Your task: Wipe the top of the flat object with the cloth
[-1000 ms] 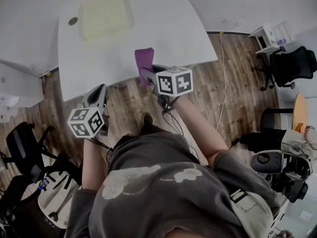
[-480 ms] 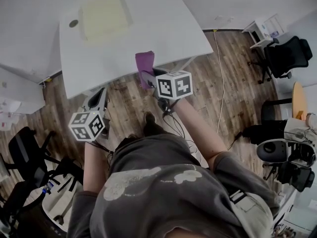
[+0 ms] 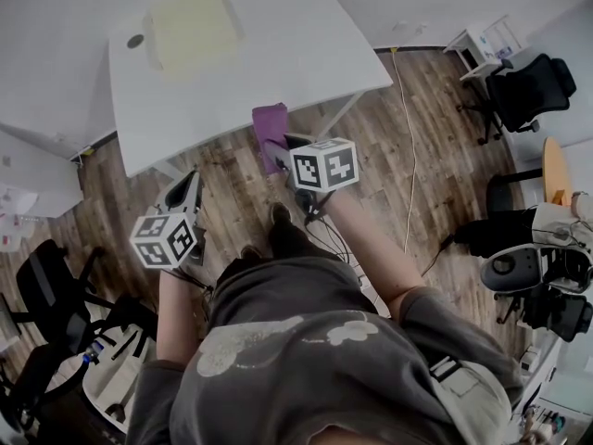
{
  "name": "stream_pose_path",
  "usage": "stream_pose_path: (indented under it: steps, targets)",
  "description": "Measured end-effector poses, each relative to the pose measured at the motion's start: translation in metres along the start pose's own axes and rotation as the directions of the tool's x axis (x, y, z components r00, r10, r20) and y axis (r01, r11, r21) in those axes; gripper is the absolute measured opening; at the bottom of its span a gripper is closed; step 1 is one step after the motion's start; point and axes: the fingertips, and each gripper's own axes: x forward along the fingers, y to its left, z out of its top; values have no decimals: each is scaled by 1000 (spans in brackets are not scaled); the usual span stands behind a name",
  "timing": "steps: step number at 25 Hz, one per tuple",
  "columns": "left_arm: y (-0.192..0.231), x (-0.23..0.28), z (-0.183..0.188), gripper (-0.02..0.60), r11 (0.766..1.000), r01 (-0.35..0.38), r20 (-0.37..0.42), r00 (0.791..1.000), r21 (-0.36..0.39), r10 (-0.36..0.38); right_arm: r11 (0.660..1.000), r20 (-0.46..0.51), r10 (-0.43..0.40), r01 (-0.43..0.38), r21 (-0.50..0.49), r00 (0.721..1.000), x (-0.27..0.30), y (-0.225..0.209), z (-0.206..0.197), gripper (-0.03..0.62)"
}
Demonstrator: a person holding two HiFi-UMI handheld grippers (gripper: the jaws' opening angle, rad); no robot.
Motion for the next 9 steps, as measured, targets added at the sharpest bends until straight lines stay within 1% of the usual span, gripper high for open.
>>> stream_pose_path:
  steps: [5, 9]
  targets:
    - [-5, -9, -10, -5, 1000, 11, -4, 1000, 1, -11, 1000, -4, 0, 0, -3, 1000, -7, 8, -13, 117]
    - [-10, -14, -14, -3, 1000, 18, -2, 1000, 3, -18, 1000, -3, -17, 17, -5, 1000, -15, 10, -20, 117]
